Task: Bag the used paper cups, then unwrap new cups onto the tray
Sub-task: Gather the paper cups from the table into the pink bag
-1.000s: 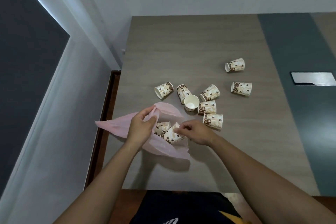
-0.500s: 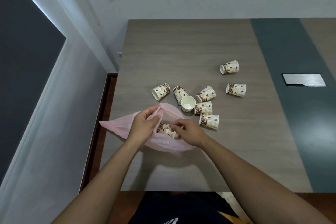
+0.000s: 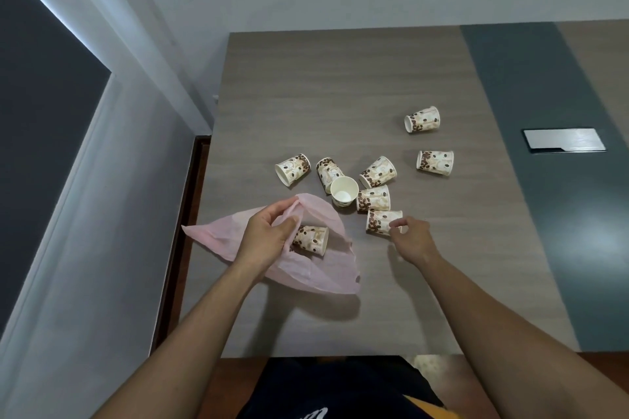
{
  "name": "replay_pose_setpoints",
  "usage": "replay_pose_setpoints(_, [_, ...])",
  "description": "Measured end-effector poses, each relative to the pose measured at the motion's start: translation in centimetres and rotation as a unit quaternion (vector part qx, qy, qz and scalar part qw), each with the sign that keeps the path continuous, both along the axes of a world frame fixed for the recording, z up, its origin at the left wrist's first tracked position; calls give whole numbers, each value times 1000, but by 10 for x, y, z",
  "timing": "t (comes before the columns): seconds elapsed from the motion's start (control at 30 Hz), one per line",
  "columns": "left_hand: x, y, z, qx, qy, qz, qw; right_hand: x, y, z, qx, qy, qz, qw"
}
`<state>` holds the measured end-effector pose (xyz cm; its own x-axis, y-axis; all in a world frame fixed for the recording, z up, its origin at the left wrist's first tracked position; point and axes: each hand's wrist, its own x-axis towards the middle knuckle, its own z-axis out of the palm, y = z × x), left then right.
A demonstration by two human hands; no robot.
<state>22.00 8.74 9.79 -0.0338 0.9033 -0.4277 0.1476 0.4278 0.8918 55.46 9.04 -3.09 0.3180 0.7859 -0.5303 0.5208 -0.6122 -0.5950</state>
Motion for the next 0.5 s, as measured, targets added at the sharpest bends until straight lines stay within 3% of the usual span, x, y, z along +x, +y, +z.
replay_pose_setpoints(0.13, [-2,1,0,0,15,-3,1000,-5,-1,2,-29,50,9,998])
replay_pose_setpoints(0.5, [-10,4,-4,-22,24,20,999,-7,0,11,-26,181,-108,977])
